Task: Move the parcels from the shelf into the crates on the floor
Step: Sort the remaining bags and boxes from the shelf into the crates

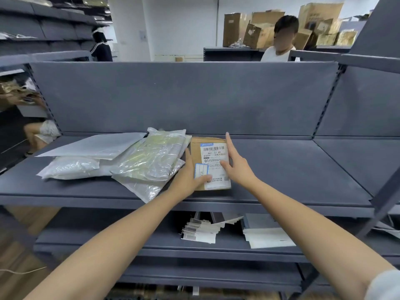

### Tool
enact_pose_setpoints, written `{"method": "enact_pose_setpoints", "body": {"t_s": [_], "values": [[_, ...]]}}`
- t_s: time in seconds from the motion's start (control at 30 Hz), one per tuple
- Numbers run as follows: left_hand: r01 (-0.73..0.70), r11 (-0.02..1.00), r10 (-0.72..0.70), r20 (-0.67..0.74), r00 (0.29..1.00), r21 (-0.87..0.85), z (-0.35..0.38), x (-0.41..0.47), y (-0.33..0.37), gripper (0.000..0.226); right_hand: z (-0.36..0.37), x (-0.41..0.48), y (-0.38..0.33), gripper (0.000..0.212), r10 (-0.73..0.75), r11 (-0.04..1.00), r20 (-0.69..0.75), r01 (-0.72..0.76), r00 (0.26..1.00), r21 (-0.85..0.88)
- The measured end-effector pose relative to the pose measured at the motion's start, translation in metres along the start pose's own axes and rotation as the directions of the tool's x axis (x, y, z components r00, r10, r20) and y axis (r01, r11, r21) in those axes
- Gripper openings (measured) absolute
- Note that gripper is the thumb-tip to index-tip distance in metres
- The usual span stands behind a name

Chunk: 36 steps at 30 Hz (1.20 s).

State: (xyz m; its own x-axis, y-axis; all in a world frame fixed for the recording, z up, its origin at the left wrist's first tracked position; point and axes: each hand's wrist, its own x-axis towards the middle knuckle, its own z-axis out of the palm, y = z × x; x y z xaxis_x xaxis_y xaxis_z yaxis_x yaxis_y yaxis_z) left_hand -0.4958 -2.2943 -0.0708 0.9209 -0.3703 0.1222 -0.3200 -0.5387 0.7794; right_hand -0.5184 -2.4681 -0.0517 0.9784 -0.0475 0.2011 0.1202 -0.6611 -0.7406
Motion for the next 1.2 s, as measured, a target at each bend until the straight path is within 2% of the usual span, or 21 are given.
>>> {"method": "enact_pose_setpoints", "body": {"t_s": [0.1, 0.27, 0.4, 0.6, 0.73, 0.87, 1.03, 1.13, 1.2], "values": [[-0.003, 1.000, 0.003, -0.022, 1.000, -0.022, 0.005, -0.006, -0.011, 0.099, 0.008, -0.011, 0.011, 0.077, 0.040, 0.992, 0.030, -0.043, 0.999, 0.120], [0.005, 1.000, -0.005, -0.041, 0.999, 0.016, 0.004, -0.013, -0.006, 0.102, 0.013, -0.024, 0.021, 0.084, -0.080, 0.985, 0.072, 0.067, 0.994, 0.159], [-0.047, 0.998, 0.050, -0.095, 0.994, 0.038, 0.007, -0.019, -0.004, 0.104, 0.014, -0.032, 0.021, 0.080, -0.102, 0.983, -0.010, 0.102, 0.995, 0.150], [-0.052, 0.999, 0.050, -0.198, 0.979, -0.006, 0.007, -0.030, 0.008, 0.099, 0.009, -0.046, 0.007, 0.064, -0.071, 0.976, -0.152, 0.100, 0.986, 0.194], [-0.070, 0.998, 0.070, -0.233, 0.970, 0.008, 0.000, -0.044, 0.021, 0.100, 0.007, -0.058, -0.004, 0.063, -0.048, 0.972, -0.182, 0.088, 0.982, 0.219], [-0.061, 0.998, 0.058, -0.208, 0.976, -0.012, -0.009, -0.057, 0.024, 0.095, 0.007, -0.074, -0.013, 0.068, -0.071, 0.977, -0.156, 0.100, 0.985, 0.186], [-0.069, 0.997, 0.064, -0.097, 0.993, -0.046, -0.019, -0.085, 0.011, 0.090, 0.005, -0.097, -0.024, 0.094, -0.183, 0.982, -0.087, 0.186, 0.979, 0.035], [-0.054, 0.994, 0.049, -0.053, 0.997, -0.096, -0.024, -0.108, 0.000, 0.090, 0.010, -0.117, -0.034, 0.094, -0.111, 0.994, -0.055, 0.112, 0.992, 0.018], [-0.043, 0.992, 0.043, -0.001, 0.999, -0.116, -0.030, -0.125, -0.008, 0.086, 0.014, -0.132, -0.043, 0.086, -0.058, 0.998, -0.066, 0.059, 0.996, 0.009]]}}
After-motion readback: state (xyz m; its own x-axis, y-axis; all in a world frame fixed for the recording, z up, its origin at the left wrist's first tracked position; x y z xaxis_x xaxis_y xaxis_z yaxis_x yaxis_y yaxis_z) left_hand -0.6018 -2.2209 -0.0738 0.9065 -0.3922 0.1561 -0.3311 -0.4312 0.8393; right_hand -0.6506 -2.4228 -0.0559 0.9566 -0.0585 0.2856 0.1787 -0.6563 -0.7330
